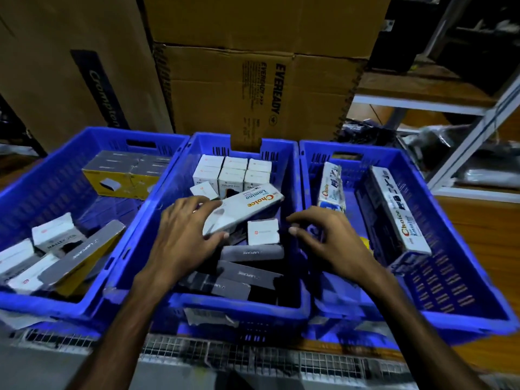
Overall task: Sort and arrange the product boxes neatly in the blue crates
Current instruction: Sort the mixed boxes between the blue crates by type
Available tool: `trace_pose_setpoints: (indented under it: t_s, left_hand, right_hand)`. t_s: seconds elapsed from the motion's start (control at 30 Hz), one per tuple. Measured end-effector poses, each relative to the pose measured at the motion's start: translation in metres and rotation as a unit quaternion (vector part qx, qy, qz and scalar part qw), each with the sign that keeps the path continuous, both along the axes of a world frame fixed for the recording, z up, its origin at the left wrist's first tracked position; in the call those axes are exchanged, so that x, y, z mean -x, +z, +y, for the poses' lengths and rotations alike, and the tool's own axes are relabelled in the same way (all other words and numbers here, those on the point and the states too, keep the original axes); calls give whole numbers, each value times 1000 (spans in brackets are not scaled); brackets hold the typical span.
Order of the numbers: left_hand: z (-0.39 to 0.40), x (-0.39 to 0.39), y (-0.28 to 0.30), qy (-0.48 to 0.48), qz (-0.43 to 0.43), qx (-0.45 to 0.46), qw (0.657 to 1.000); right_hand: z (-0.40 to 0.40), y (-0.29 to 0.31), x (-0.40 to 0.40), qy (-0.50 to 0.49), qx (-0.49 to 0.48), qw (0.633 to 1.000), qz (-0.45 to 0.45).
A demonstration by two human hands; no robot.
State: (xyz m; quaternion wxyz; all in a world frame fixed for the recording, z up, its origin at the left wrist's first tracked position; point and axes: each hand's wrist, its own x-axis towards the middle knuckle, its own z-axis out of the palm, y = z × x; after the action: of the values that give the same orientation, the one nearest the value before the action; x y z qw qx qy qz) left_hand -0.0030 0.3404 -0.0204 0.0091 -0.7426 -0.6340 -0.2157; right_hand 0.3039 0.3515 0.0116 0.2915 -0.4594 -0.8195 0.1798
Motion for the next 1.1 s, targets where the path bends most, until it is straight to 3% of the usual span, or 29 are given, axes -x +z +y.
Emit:
trace_pose_setpoints:
  t_s: [0.17, 0.3, 0.43, 0.53, 0.67, 0.73, 0.83, 1.0, 1.1]
  left_hand:
    - [-8, -59, 3, -95, -94, -48, 990]
    - [-18, -127, -5, -206, -175, -39, 962]
    - [-25, -182, -3, -273, -173, -72, 944]
    - [-24, -217, -2, -309, -154, -22, 938]
    - [-7, -254, -4, -339, -41, 86, 936]
    - [4, -273, -6, -324, 95, 88, 937]
    - [27, -301, -21, -273, 297, 77, 912]
    - [71, -333, -46, -246, 433, 147, 854]
    - [83, -341, -52, -267, 419, 223, 839]
  right_hand:
    - [-15, -21, -69, -85, 39, 994, 56]
    - [-5, -36, -126, -97, 121, 987, -43]
    - [27, -50, -166, -69, 172, 969, -164]
    - [54, -58, -179, -19, 198, 952, -232]
    - [85, -67, -174, -14, 246, 913, -324]
    - [98, -69, -168, 3, 279, 892, -357]
    - [111, -63, -162, 32, 280, 872, -400]
    - [116, -58, -176, -3, 259, 925, -279]
    - [112, -52, -184, -15, 267, 944, -194]
